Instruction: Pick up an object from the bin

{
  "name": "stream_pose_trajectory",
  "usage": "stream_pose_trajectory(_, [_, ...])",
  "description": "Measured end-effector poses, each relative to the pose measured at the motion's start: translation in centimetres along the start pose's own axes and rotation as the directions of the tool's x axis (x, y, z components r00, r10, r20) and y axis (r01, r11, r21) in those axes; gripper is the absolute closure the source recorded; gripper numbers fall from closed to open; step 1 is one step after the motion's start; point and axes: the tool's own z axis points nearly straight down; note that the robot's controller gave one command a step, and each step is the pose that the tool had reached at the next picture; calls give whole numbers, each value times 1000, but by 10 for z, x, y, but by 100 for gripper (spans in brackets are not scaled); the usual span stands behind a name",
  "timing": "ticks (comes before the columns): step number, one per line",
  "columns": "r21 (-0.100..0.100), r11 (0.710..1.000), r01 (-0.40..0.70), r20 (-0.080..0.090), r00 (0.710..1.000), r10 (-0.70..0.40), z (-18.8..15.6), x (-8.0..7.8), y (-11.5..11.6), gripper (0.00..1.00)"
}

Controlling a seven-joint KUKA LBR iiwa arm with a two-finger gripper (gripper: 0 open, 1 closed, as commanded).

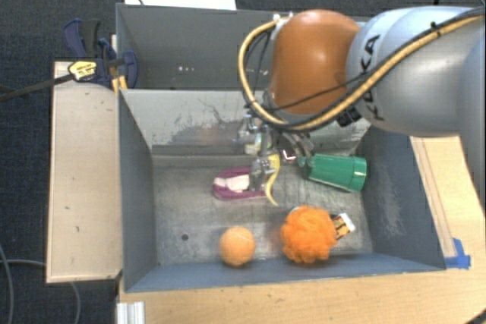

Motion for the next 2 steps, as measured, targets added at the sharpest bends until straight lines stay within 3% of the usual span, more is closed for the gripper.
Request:
stream_pose_trajectory(1, [0,1000,3,-1,1000,-3,-97,38,5,100])
stream_pose_trajectory(2, [0,1000,3,-1,1000,-3,-97,38,5,100])
